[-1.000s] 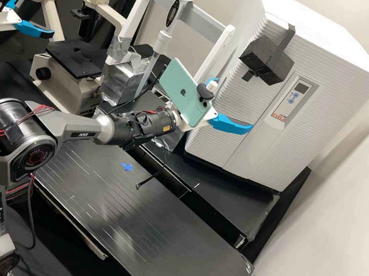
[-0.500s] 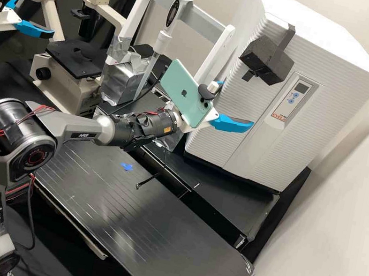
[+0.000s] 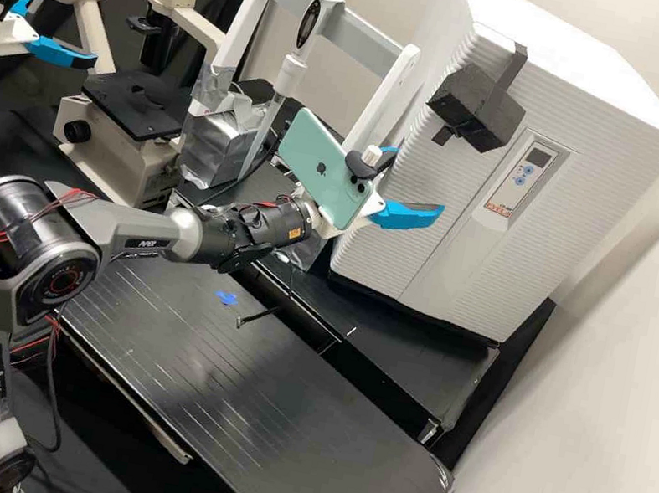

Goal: Open the door

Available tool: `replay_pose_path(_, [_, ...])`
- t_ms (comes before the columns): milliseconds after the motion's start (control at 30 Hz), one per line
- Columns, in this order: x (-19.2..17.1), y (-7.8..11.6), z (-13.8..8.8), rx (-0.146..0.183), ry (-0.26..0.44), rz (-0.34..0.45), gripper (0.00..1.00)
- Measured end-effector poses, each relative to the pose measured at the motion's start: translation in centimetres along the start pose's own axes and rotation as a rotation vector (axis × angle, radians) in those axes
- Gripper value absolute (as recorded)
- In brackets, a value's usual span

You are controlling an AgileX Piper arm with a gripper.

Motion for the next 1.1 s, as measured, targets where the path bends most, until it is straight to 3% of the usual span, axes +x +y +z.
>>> replay_pose_path(300, [-0.05, -0.13, -0.01, -0.002, 0.001, -0.005, 0.00])
replay_pose_path(1100, [-0.07, -0.42, -0.30, -0.048, 0.031, -0.034, 0.00])
